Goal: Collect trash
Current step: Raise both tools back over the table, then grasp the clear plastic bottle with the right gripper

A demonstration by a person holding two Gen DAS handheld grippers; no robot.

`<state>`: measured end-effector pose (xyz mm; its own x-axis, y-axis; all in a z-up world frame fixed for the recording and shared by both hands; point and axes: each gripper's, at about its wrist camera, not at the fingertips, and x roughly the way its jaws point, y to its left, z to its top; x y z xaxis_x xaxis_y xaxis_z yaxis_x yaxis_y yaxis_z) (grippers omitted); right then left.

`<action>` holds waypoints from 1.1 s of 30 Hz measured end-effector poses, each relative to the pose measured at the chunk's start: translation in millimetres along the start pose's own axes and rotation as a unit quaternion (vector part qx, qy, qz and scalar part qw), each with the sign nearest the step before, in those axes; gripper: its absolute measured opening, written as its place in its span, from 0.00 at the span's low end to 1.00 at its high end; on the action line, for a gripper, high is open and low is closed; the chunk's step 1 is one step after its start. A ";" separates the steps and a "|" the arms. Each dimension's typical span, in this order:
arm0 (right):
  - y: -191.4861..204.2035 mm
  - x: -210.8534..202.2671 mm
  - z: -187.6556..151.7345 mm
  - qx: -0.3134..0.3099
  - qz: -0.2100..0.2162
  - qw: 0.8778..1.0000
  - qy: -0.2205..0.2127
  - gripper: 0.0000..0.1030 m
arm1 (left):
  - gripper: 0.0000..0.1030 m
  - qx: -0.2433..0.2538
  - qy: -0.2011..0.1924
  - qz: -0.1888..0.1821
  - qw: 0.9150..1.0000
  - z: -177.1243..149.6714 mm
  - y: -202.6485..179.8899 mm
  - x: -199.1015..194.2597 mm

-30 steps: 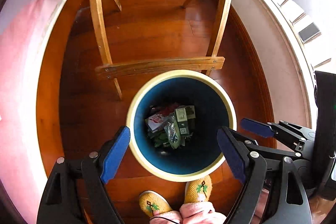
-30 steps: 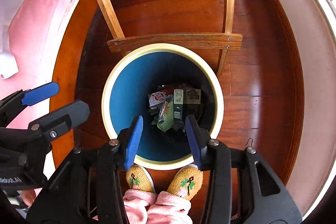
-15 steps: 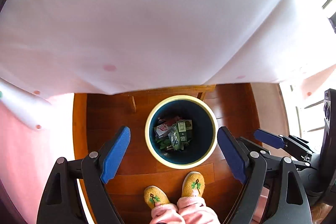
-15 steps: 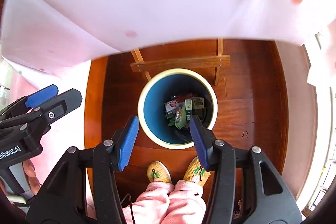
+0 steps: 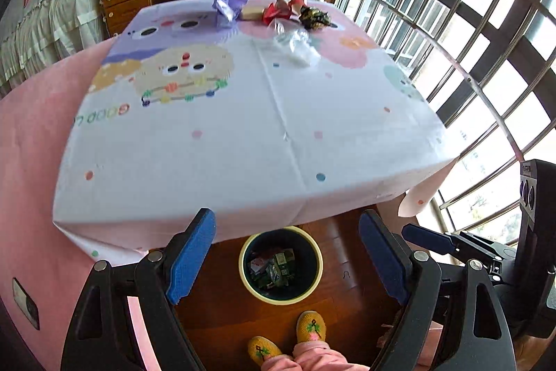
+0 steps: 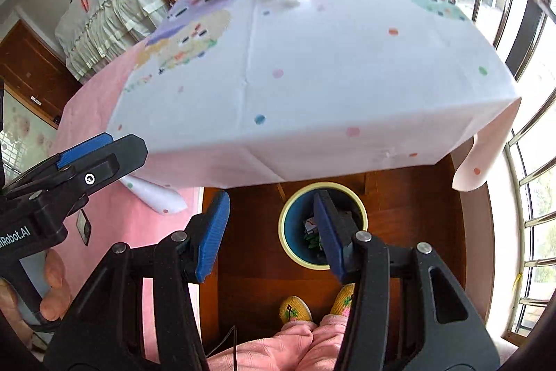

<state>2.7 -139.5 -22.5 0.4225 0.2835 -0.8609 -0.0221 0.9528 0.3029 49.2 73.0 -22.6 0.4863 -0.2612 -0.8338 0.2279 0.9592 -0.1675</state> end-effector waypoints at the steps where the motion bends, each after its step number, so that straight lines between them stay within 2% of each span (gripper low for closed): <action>1: 7.2 -11.2 7.2 -0.005 -0.003 1.000 -0.011 0.46 | 0.84 0.005 -0.008 -0.002 1.000 7.4 -1.2 -11.7; 7: 38.2 -76.8 54.6 -0.013 -0.011 0.997 -0.069 0.46 | 0.84 0.026 -0.055 0.014 0.998 55.3 1.1 -78.3; 10: 47.5 -98.6 73.2 -0.017 -0.014 0.995 -0.093 0.46 | 0.84 0.023 -0.068 0.023 0.997 72.6 8.7 -92.9; 15: 54.0 -110.4 100.1 -0.025 -0.012 0.995 -0.096 0.46 | 0.83 0.013 -0.075 0.023 0.997 94.6 21.0 -99.7; 19: 55.1 -102.8 118.5 -0.048 -0.016 0.995 -0.092 0.46 | 0.83 0.008 -0.073 0.027 0.997 108.9 25.2 -91.5; 24: 41.4 -66.6 152.1 -0.070 -0.012 0.995 -0.074 0.46 | 0.83 0.001 -0.067 0.039 0.997 133.1 25.2 -59.3; 30: 3.2 -4.3 221.4 -0.073 0.024 0.996 -0.037 0.46 | 0.83 -0.011 -0.051 0.067 0.996 177.3 24.7 1.1; 33: -18.4 35.2 259.4 -0.076 0.045 0.996 -0.005 0.46 | 0.77 -0.041 -0.031 0.074 0.996 203.4 26.0 41.1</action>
<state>253.0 -175.3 47.7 0.4209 0.3685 -0.8289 -0.1974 0.9291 0.3128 246.7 65.2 45.7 0.5614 -0.1208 -0.8187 0.0813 0.9926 -0.0907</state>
